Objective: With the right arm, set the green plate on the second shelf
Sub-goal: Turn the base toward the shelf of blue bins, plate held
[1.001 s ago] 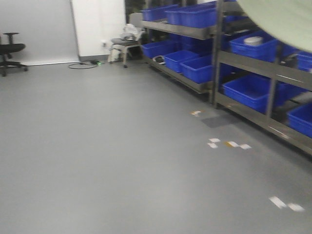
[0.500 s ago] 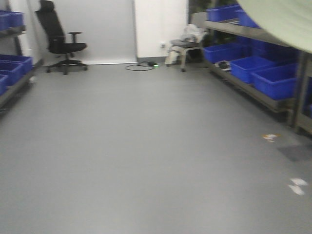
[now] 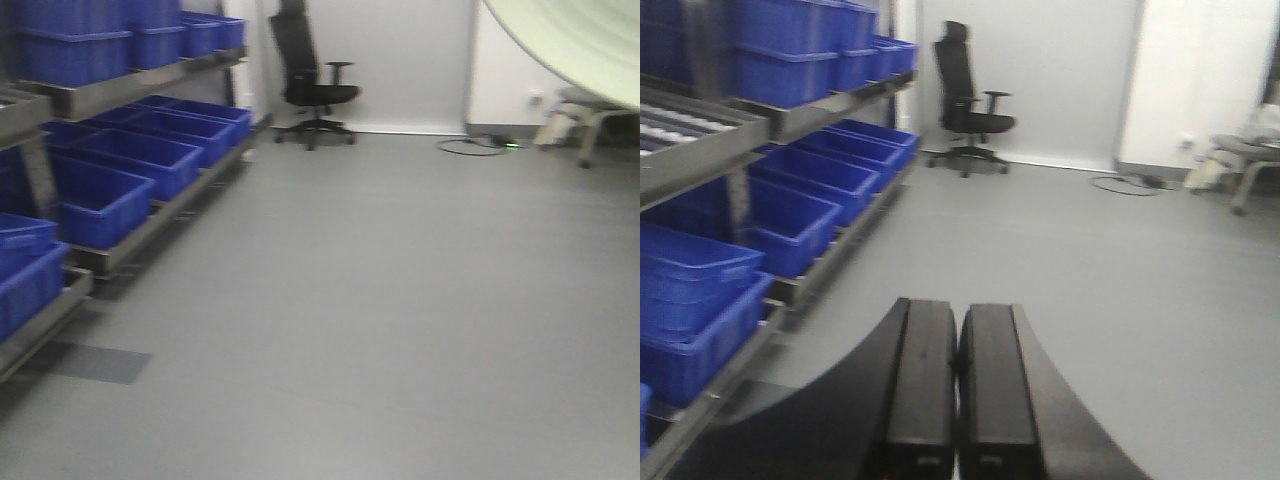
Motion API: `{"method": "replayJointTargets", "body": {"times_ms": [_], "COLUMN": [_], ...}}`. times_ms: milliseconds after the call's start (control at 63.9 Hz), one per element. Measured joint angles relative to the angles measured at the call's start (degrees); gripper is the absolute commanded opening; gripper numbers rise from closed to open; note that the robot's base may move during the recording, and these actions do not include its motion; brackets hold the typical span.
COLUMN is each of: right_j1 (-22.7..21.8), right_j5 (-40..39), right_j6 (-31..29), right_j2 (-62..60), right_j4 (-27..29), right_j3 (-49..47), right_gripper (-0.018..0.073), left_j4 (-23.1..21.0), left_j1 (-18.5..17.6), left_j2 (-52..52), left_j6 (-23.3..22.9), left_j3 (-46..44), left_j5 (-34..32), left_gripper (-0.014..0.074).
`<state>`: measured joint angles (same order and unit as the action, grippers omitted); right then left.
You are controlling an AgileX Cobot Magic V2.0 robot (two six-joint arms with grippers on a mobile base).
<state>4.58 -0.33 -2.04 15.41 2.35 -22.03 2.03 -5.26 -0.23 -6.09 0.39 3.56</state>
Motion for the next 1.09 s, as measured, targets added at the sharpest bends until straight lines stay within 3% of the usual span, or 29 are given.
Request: {"method": "replayJointTargets", "body": {"times_ms": [1095], "right_j1": [0.00], "right_j5": [0.00], "right_j6": [0.00], "right_j2": [0.00], "right_j4": [0.00], "right_j3": [0.00], "right_gripper": [0.0030], "left_j4": [0.00], "left_j1": [0.00], "left_j2": [0.00], "left_j6": [0.00], "left_j3": [0.00], "left_j5": [0.00], "left_gripper": [0.0131]}}
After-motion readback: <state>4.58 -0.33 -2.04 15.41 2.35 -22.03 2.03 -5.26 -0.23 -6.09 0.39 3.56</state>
